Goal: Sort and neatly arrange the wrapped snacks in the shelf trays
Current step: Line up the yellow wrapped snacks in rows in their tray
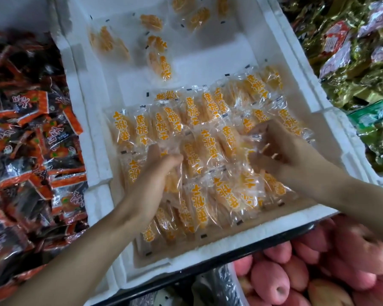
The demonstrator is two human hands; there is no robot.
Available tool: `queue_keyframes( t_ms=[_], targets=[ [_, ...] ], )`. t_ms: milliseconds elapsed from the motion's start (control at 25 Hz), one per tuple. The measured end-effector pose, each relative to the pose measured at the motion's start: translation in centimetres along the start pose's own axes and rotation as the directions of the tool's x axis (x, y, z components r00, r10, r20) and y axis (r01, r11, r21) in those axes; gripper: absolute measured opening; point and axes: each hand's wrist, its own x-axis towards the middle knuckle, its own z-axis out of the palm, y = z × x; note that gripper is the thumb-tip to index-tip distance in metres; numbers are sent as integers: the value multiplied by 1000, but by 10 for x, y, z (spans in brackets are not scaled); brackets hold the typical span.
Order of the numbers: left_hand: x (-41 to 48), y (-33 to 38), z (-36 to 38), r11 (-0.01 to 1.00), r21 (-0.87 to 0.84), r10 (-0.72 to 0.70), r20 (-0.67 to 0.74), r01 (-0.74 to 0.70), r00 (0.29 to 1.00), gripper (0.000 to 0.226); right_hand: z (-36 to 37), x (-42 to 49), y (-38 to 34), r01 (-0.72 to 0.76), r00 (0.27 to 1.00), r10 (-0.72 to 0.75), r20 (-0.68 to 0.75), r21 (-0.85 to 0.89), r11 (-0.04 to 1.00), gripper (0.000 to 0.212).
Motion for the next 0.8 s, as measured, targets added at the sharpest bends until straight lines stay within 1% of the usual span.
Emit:
queue_keyframes(
  t_ms=[40,80,120,160,200,240,320,400,480,560,600,640,680,720,760,800],
  targets=[
    [-4,-1,-4,1000,8,-24,21,24,999,16,-2,-4,5,18,998,-11,57,-123,992,28],
    [-10,-3,-7,996,70,-50,52,47,997,12,-3,-8,9,47,994,-24,105,-224,973,28],
    [-18,-6,-11,988,148,-51,107,35,993,24,-2,-12,12,84,990,-44,137,-305,949,29],
    [-28,-11,-18,975,222,-25,168,-13,985,33,-1,-15,15,113,987,-63,148,-355,928,29],
    [-36,-15,-24,956,280,40,181,-90,983,32,0,-17,16,129,986,-75,148,-396,909,28],
    [-40,-18,-28,929,334,111,155,-158,982,30,1,-18,17,148,986,-95,138,-449,881,31],
    [-40,-18,-32,878,424,188,120,-222,975,39,1,-18,21,210,978,-171,123,-561,801,41],
    [-41,-20,-33,832,500,191,147,-239,971,48,2,-17,23,283,956,-269,117,-606,743,44],
    [-41,-24,-34,792,557,157,209,-250,965,52,5,-17,24,355,930,-330,162,-631,690,47],
    [-41,-31,-34,725,630,116,287,-278,951,50,7,-16,25,409,910,-343,235,-649,641,56],
    [-39,-35,-35,687,660,126,305,-305,944,48,8,-15,26,425,902,-346,257,-665,614,59],
    [-37,-38,-35,632,694,150,328,-345,933,46,9,-14,26,436,896,-352,271,-690,578,61],
    [-36,-41,-34,540,734,194,369,-413,909,46,10,-13,26,447,888,-364,281,-715,538,62],
    [-33,-46,-34,394,766,271,432,-508,861,48,10,-14,26,457,880,-376,290,-733,504,61],
    [-31,-52,-34,217,781,361,494,-586,791,52,11,-14,26,463,874,-384,296,-745,480,62],
    [-30,-58,-34,53,794,422,532,-606,734,56,11,-16,26,464,873,-386,298,-751,469,64]
  ],
)
